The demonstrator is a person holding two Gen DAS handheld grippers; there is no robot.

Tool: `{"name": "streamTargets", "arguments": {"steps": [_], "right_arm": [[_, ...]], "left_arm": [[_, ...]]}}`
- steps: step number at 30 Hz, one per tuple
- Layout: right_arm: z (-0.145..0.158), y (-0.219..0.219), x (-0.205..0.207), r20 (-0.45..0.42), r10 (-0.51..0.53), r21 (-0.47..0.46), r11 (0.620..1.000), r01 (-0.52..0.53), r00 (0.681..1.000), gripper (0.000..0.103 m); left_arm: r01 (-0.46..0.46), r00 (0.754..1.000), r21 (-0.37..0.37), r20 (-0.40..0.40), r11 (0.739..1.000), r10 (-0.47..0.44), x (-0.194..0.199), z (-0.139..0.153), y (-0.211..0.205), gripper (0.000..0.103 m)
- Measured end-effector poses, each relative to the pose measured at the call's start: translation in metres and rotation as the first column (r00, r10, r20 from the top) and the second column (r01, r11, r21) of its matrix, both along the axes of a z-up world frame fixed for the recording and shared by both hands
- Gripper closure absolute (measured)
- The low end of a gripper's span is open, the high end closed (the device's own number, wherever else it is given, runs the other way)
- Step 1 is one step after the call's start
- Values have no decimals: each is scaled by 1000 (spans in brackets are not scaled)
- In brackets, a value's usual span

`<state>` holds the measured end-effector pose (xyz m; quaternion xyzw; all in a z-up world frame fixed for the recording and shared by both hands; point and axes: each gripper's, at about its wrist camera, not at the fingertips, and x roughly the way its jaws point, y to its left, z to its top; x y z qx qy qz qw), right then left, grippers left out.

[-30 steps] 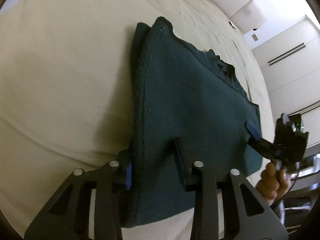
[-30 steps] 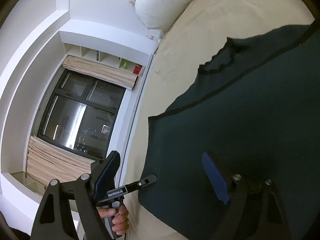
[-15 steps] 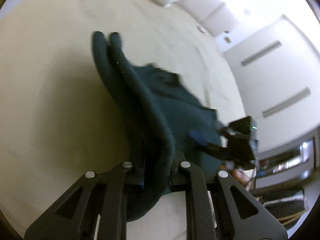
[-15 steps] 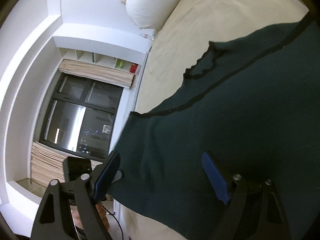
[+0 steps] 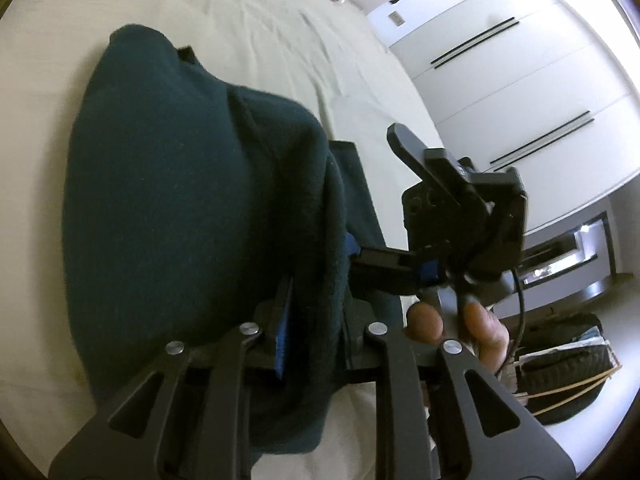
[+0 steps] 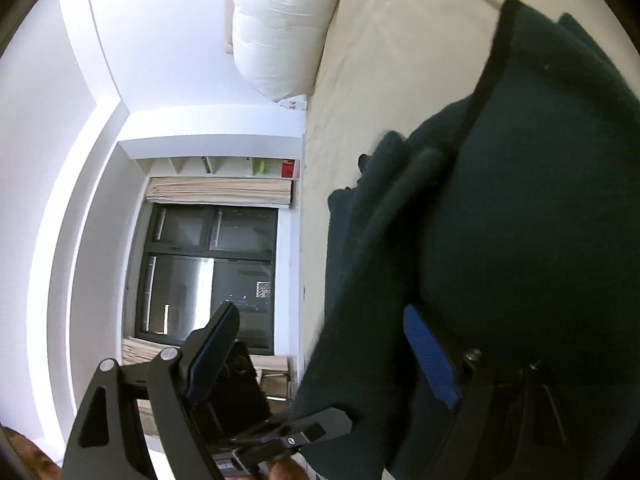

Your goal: Fold small clothes

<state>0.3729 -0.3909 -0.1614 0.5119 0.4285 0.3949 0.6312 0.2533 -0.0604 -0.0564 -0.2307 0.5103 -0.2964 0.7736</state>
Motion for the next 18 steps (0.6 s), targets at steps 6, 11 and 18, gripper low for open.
{"name": "streamTargets", "arguments": {"steps": [6, 11, 18], "right_arm": [[7, 5, 2, -1, 11, -53, 999, -12, 1000, 17], [19, 18, 7, -13, 28, -261, 965, -31, 1000, 21], [25, 42, 9, -10, 109, -557, 825, -96, 994, 84]], "left_arm": [[76, 982, -66, 180, 995, -63, -37, 53, 27, 26], [21, 968, -40, 252, 999, -11, -49, 56, 55, 25], [-107, 982, 49, 161, 993, 98, -33, 14, 80, 25]]}}
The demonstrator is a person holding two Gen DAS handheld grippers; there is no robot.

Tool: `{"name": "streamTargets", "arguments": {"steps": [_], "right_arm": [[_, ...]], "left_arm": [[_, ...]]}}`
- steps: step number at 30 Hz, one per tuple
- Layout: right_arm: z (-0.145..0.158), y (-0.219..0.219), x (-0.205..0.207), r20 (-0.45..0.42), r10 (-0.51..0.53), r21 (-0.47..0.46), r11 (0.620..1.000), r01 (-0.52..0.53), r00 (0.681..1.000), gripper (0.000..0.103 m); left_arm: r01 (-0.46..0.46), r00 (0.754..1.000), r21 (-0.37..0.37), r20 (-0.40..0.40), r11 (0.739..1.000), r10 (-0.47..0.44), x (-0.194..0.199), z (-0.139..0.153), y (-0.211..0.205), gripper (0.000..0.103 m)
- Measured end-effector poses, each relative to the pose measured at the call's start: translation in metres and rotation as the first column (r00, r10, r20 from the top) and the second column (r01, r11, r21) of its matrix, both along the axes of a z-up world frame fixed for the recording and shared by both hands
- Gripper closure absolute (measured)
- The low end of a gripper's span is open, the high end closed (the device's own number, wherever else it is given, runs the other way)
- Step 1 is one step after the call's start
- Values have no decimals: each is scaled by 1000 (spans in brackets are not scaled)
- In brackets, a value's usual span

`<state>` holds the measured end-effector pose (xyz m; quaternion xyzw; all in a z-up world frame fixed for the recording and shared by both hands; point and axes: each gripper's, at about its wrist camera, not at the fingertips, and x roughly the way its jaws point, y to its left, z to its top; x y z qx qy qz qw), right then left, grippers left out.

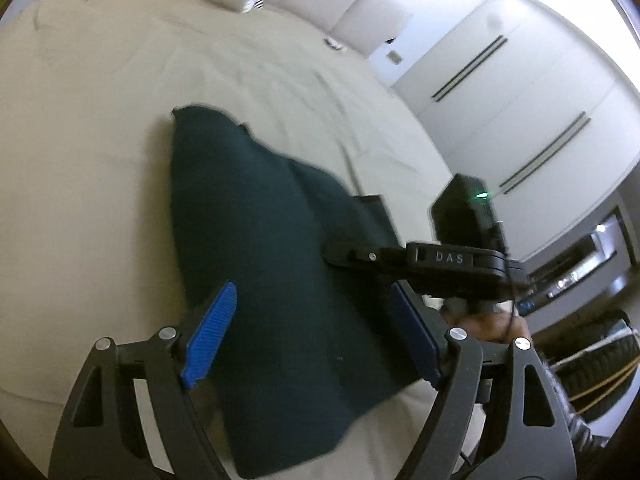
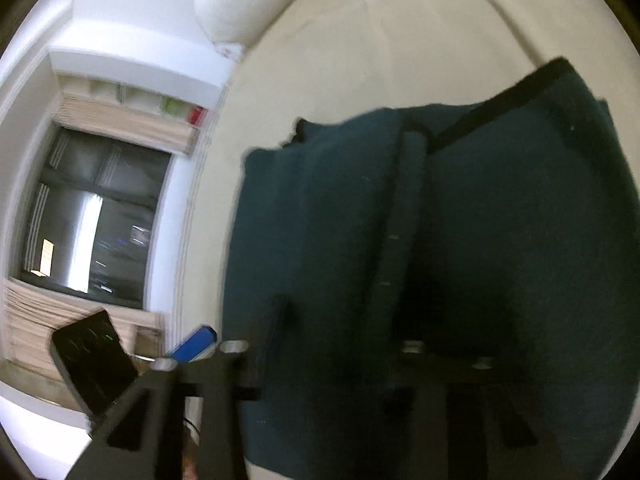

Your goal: Fold small clothes

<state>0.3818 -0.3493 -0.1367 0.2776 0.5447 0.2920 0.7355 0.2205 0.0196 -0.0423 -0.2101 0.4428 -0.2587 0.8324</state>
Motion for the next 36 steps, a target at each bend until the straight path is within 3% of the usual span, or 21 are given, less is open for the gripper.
{"name": "streamTargets", "arguments": {"steps": [3, 7, 16, 23, 28, 32, 36], "right_arm": [[8, -8, -2, 40, -18, -42, 999, 20, 999, 88], [19, -36, -9, 85, -54, -34, 998, 58, 995, 89], [5, -97, -20, 58, -142, -23, 989, 143, 988, 89], [13, -100, -27, 72, -148, -45, 987, 151, 986, 89], [-9, -107, -24, 46, -159, -3, 987, 159, 986, 90], [-17, -118, -31, 30, -183, 101, 979, 180, 983, 86], [6, -137, -45, 61, -271, 41, 962, 269, 961, 68]], "left_arm": [[7, 1000, 24, 19, 1000, -8, -4, 3, -7, 25], [55, 997, 70, 50, 996, -59, -1, 2, -50, 25], [114, 991, 116, 58, 987, -121, 8, 1, -72, 25], [138, 985, 183, 73, 973, -153, 25, -12, -87, 25], [152, 983, 236, 63, 960, -171, 32, -27, -97, 25], [153, 981, 311, 68, 938, -182, 36, -36, -108, 25], [149, 980, 370, 68, 917, -186, 36, -43, -123, 25]]}}
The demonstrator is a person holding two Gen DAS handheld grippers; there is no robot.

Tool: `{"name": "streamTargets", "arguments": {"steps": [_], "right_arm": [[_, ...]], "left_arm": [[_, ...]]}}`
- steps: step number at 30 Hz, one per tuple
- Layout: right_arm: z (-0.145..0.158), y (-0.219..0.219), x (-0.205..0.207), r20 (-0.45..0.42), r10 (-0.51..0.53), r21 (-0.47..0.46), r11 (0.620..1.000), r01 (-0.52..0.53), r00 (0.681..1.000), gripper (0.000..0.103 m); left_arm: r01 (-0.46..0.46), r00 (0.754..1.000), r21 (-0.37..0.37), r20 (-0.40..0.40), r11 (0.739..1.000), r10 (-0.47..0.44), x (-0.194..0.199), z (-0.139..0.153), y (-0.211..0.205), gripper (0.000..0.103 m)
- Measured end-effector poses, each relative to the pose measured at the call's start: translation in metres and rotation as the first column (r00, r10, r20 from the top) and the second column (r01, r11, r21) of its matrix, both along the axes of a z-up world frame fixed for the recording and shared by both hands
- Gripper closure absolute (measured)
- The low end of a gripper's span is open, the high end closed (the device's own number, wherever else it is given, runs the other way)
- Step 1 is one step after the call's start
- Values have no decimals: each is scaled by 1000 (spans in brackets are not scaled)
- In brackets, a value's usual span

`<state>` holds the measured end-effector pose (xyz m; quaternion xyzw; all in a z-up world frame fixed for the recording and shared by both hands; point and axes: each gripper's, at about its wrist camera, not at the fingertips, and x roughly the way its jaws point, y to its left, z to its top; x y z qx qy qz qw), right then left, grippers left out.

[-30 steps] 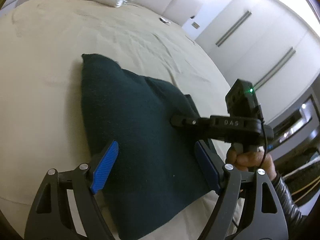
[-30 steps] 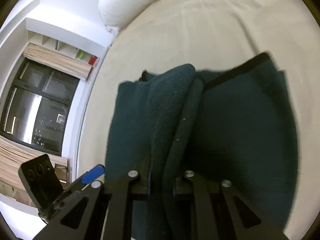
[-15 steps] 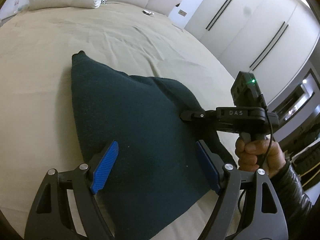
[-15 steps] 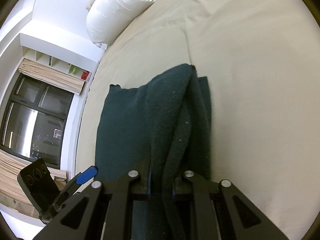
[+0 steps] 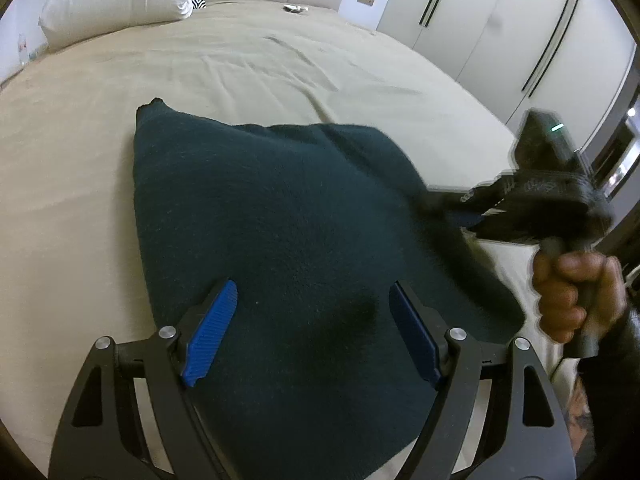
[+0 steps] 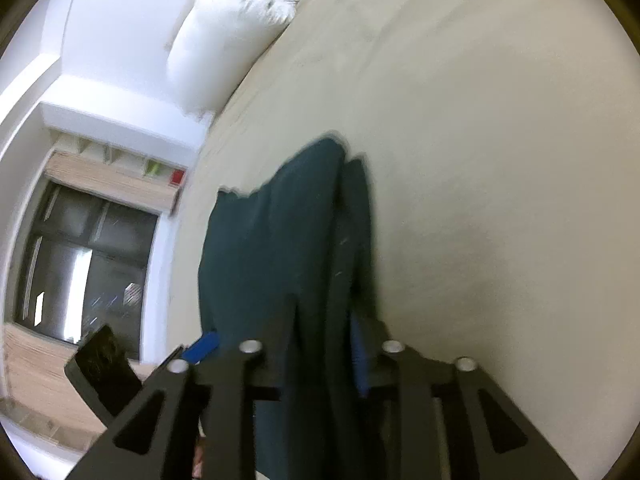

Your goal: Fold small clothes

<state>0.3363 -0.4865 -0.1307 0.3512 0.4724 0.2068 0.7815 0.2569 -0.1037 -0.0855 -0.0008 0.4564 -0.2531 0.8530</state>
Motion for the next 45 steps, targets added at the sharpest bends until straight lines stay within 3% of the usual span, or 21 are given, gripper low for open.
{"name": "streamTargets", "arguments": {"steps": [3, 4, 6, 10, 14, 15, 16, 19, 20, 22, 24, 27, 28, 29, 32, 33, 36, 40, 45], "right_arm": [[24, -8, -21, 74, -70, 16, 998, 69, 995, 68], [31, -4, -28, 105, -52, 58, 997, 46, 993, 68], [34, 9, -32, 129, 5, 48, 999, -11, 992, 67], [8, 35, -34, 69, 90, -25, 996, -88, 994, 67], [3, 16, -42, 73, 37, 35, 999, -40, 997, 66], [7, 11, -46, 78, 25, 11, 1000, -26, 997, 59], [11, 8, -49, 82, 10, -18, 1000, -8, 997, 45], [27, -5, -59, 124, -50, -79, 995, 60, 991, 32], [31, -6, -59, 134, -52, -82, 995, 63, 990, 30], [34, -8, -52, 143, -33, -73, 996, 44, 989, 24], [32, 1, -43, 130, -20, -83, 996, 31, 991, 23], [22, 12, -27, 96, 21, -98, 995, -11, 995, 23], [19, 16, -21, 71, 21, -111, 994, -13, 997, 23], [12, 18, -15, 42, 26, -112, 993, -21, 999, 24], [-4, 31, -2, -14, 62, -94, 994, -63, 998, 34], [-6, 37, 0, -22, 75, -111, 991, -77, 997, 41], [-7, 50, 5, -29, 92, -153, 984, -96, 995, 48], [-9, 50, 4, -55, 88, -160, 982, -96, 995, 70], [18, 66, -12, -1, 84, -253, 964, -81, 996, 77]], "left_arm": [[3, 1000, 27, 9, 1000, -3, 1, -3, -5, 25], [2, 1000, 31, 9, 1000, -2, 1, -3, -6, 25], [0, 1000, 41, 6, 999, -1, 3, -5, -9, 25], [-2, 1000, 45, -4, 999, 2, 4, -3, -9, 25], [-1, 1000, 35, -11, 999, 1, 3, 1, -6, 25], [-15, 1000, 9, -22, 1000, 15, 3, 6, -1, 25], [-35, 999, -15, -28, 999, 34, 3, 12, 5, 25], [-128, 991, -61, 31, 990, 130, 7, 38, 38, 24], [-159, 986, -63, 29, 985, 162, 11, 39, 46, 19], [-212, 977, -80, -33, 974, 210, 26, 31, 65, 16], [-252, 960, -105, -152, 962, 235, 41, 11, 78, 16], [-265, 924, -154, -323, 952, 205, 56, -27, 82, 16], [-269, 917, -142, -341, 952, 208, 58, -34, 80, 16], [-255, 927, -138, -318, 957, 202, 59, -33, 76, 16], [-198, 939, -125, -309, 972, 151, 67, -32, 59, 16], [-191, 940, -126, -308, 973, 145, 71, -32, 55, 20], [-159, 945, -102, -304, 982, 122, 78, -32, 39, 36], [-161, 948, -107, -295, 981, 124, 80, -29, 35, 57], [-159, 957, -97, -258, 983, 129, 63, -13, 33, 68]]}}
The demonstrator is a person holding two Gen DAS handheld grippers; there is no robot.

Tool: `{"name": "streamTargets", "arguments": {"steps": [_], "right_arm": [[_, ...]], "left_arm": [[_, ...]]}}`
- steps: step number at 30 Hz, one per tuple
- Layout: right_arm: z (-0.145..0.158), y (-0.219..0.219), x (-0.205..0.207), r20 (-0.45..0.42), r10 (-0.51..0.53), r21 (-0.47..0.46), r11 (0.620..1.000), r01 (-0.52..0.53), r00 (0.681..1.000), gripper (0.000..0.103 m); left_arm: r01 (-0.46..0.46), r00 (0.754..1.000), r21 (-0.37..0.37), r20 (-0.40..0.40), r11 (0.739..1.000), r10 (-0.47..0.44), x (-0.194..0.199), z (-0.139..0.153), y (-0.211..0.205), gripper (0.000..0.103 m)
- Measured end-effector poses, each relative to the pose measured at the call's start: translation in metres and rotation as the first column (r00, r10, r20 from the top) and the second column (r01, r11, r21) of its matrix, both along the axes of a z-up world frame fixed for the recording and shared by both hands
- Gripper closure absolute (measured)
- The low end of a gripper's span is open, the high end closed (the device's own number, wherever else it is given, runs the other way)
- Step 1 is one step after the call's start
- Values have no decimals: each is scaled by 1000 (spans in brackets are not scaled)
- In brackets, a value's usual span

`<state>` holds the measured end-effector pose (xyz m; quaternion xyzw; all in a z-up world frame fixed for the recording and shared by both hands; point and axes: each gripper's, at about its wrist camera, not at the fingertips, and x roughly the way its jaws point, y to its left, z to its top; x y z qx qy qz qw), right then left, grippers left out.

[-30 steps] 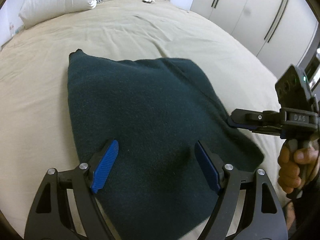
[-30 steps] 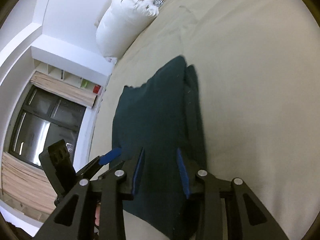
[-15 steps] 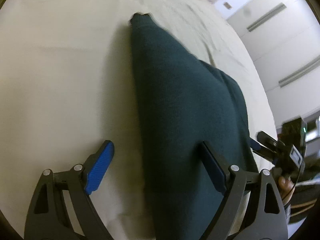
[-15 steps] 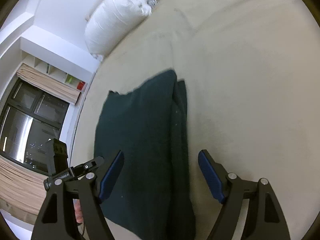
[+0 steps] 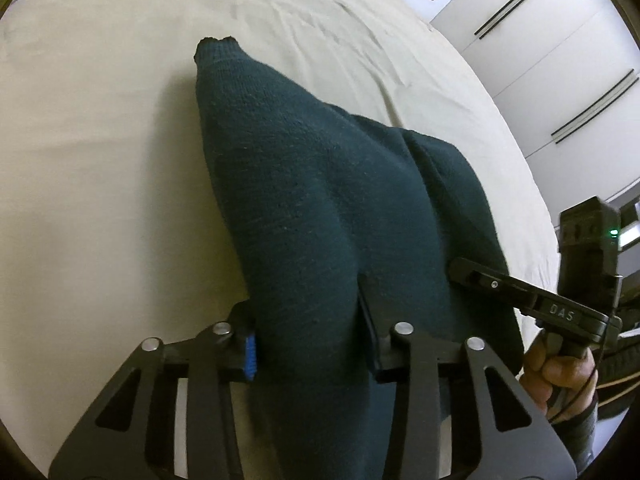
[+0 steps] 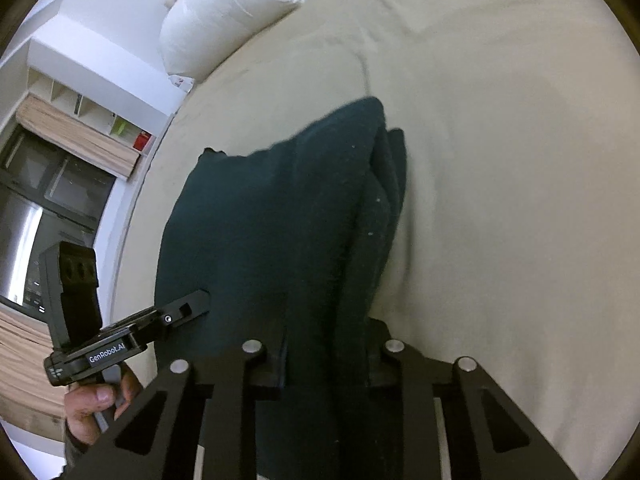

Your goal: Fold small clothes

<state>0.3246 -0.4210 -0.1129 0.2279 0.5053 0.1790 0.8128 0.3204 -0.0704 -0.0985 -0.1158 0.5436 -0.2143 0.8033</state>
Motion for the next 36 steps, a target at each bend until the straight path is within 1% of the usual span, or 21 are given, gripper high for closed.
{"name": "streamTargets", "arguments": {"steps": [1, 5, 8, 10, 12, 15, 18, 20, 22, 23, 24, 25, 26, 27, 29, 33, 36], "right_arm": [[8, 5, -4, 17, 1, -11, 1000, -1, 1000, 77], [40, 34, -33, 78, 28, -26, 999, -26, 997, 78], [57, 59, -62, 115, 66, -1, 998, -66, 991, 78], [61, 77, -82, 129, 97, 15, 995, -100, 987, 78], [58, 93, -97, 124, 110, 42, 992, -116, 986, 78], [44, 113, -125, 115, 138, 79, 986, -148, 984, 78], [21, 123, -142, 81, 137, 132, 980, -147, 987, 78], [4, 128, -145, 50, 130, 141, 981, -136, 990, 78], [-16, 125, -145, 15, 114, 146, 983, -115, 993, 77], [-23, 122, -142, 9, 112, 153, 982, -112, 994, 75], [-31, 119, -143, 4, 108, 168, 980, -107, 994, 70], [-36, 112, -149, -2, 97, 174, 980, -95, 995, 64], [-41, 106, -153, -7, 83, 180, 980, -80, 997, 63], [-43, 102, -157, 2, 77, 197, 977, -76, 997, 63], [-39, 100, -162, 11, 64, 198, 978, -65, 998, 60], [-27, 90, -171, 42, 24, 140, 990, -30, 999, 55], [-9, 75, -177, 68, -34, 92, 995, 27, 997, 55]], "left_arm": [[0, 1000, 2, 11, 1000, 0, -5, 5, 0, 68], [2, 996, 27, 89, 1000, -5, -38, 43, 15, 68], [5, 991, 66, 131, 998, -14, -68, 66, 35, 68], [0, 990, 92, 141, 996, -13, -92, 75, 51, 68], [-10, 989, 113, 148, 994, -7, -114, 78, 66, 68], [-28, 989, 144, 148, 989, 6, -143, 73, 83, 67], [-38, 993, 148, 115, 988, 21, -160, 50, 95, 67], [-43, 996, 146, 80, 988, 31, -163, 25, 99, 66], [-48, 998, 168, 57, 985, 39, -161, 1, 99, 60], [-70, 996, 144, 62, 987, 61, -160, -8, 103, 54], [-80, 995, 131, 70, 988, 71, -158, -9, 102, 50], [-88, 994, 132, 77, 987, 79, -160, -8, 103, 48], [-94, 993, 154, 89, 984, 81, -163, -6, 100, 47], [-94, 992, 176, 104, 980, 76, -167, -4, 103, 46], [-100, 988, 237, 139, 966, 68, -167, -2, 92, 43], [-124, 982, 289, 174, 949, 75, -175, 2, 79, 41], [-134, 978, 327, 195, 936, 72, -172, 1, 66, 40]]}}
